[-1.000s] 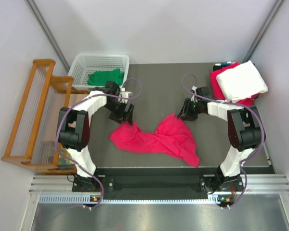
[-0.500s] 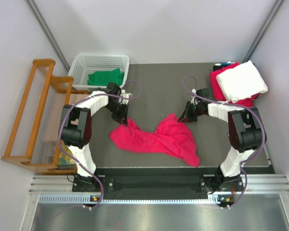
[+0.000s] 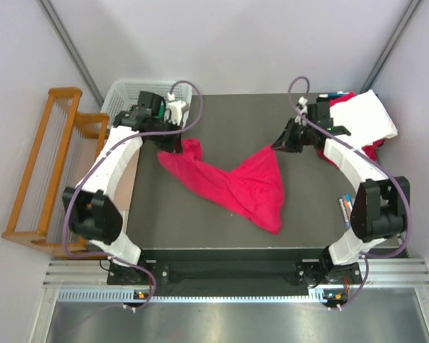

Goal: Fold and stack the t-shirts
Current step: Flatten the tshirt out

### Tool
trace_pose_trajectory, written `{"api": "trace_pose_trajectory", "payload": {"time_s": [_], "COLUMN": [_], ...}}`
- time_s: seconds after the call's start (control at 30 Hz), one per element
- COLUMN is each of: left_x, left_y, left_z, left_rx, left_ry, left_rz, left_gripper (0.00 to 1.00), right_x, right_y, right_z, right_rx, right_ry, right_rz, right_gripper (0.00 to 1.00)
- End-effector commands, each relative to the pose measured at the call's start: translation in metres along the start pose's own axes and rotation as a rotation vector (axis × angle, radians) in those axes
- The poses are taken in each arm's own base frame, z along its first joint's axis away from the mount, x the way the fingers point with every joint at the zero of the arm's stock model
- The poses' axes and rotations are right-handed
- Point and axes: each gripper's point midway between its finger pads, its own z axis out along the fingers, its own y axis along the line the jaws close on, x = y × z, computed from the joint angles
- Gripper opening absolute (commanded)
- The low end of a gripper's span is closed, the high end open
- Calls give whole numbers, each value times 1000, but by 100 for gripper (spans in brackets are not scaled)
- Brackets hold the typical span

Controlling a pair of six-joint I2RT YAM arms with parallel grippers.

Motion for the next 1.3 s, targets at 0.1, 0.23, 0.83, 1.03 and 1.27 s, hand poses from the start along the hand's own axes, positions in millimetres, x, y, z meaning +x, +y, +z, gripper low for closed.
{"api": "trace_pose_trajectory", "payload": {"time_s": [0.1,0.23,0.83,1.03,1.27], "left_x": [-47,-19,98,118,92], "left_y": [-5,-13,-44,-46,-41], "left_z": [-85,-83,-104,-94,-80], "left_rx": [-148,-107,46,123,107], "left_ry": [-234,-180,96,208,144], "left_rz": [147,180,344,343,302], "left_gripper": [0,0,4,31,0], "right_x": [-63,-55,210,289,250], "right_y": [13,20,20,-17,-1], "right_z": [-80,-104,-186,-201,-214], "right_rx": [-11,-20,-130,-53,-45], "right_ry": [-222,-261,121,298,164], "right_rz": [-60,-75,-6,84,-18], "right_gripper": [0,0,2,1,0]}}
